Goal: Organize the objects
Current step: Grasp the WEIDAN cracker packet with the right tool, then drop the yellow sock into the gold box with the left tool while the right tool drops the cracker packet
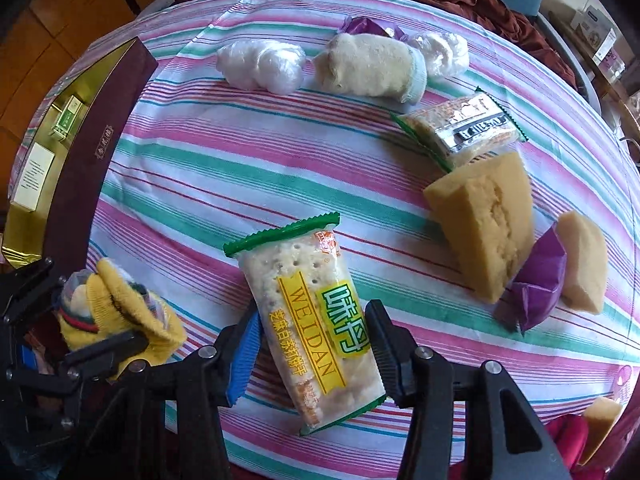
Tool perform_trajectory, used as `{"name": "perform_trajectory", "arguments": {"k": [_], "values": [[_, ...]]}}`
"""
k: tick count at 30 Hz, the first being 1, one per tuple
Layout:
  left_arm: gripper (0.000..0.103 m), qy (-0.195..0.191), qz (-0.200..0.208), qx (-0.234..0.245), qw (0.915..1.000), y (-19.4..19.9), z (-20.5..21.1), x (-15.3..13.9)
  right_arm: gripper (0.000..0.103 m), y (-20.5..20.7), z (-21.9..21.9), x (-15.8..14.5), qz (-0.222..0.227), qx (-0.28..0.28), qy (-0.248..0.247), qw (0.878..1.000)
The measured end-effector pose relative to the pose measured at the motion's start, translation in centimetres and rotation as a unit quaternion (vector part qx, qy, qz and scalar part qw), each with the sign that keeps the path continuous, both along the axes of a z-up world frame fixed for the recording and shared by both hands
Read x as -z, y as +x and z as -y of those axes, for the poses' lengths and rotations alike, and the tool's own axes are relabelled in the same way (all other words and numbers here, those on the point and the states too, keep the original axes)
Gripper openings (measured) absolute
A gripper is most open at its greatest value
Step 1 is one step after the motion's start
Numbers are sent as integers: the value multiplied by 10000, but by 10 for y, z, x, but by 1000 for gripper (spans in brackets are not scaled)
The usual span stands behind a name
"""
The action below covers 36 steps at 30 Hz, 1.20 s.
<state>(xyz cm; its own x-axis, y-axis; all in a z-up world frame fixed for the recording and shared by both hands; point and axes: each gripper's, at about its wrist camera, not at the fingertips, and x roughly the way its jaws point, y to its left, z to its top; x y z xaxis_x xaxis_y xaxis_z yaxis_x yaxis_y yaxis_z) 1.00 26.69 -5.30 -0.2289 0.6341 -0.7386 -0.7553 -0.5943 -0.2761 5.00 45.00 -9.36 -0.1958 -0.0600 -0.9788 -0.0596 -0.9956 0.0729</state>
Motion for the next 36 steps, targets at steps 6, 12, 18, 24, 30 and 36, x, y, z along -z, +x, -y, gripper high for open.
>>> {"name": "perform_trajectory", "arguments": {"k": [6,12,18,24,30,36], "values": [[37,289,-316,-477,9979,-5,55,-39,52,9,1,7,-70,143,-70,9998],[37,121,-635,-1479,9869,-24,139,-57,52,19,-5,9,-249,294,-57,9992],[37,-520,-808,-2160,9717,-49,209,-40,52,29,-10,10,-345,275,2,9990],[37,-1067,-724,-2284,9650,-63,237,-6,52,40,-18,10,-402,238,50,9989],[41,-1277,-553,-2380,9612,-62,253,15,52,44,-29,11,-410,227,64,9989],[62,-1117,-561,-2540,9591,-57,266,12,51,53,-42,11,-435,207,106,9988]]}}
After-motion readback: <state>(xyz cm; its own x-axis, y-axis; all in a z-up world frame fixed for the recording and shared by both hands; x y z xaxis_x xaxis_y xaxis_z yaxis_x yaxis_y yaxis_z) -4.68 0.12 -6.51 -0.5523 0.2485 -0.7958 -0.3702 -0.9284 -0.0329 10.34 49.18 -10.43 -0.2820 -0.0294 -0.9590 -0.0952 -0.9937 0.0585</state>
